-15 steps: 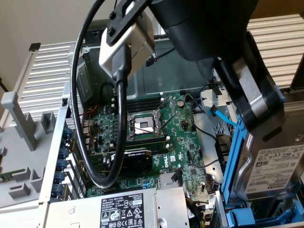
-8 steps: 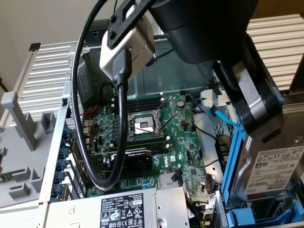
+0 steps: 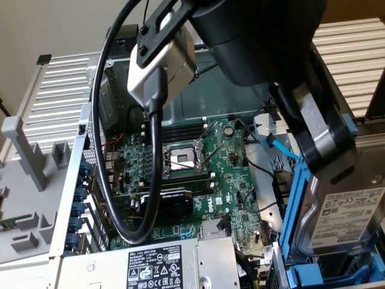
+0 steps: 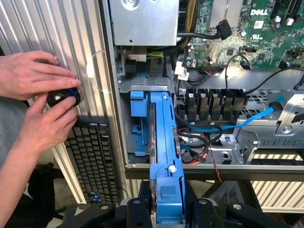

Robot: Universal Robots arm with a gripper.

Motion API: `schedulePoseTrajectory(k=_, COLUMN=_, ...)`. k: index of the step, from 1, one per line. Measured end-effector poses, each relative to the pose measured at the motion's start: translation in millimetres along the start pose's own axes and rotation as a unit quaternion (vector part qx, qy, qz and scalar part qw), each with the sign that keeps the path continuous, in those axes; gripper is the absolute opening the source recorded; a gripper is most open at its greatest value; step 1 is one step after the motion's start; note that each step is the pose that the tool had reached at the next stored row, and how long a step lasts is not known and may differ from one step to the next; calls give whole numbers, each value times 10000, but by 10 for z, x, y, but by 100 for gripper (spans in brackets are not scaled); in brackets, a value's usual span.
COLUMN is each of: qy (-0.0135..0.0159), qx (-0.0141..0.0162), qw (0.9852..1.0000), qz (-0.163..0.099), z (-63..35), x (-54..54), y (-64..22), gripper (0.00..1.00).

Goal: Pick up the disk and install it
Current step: 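Insert the disk into the insertion slot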

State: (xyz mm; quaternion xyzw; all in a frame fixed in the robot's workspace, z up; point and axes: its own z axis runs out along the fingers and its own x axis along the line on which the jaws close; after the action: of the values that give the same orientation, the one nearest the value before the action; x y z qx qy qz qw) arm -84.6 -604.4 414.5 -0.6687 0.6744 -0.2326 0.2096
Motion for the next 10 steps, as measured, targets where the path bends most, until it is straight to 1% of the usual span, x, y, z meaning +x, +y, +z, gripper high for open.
schedulePoseTrajectory(k=10, qy=0, qx=0, qw=10000, qz=0, z=13, x=-26, y=11, gripper=37)
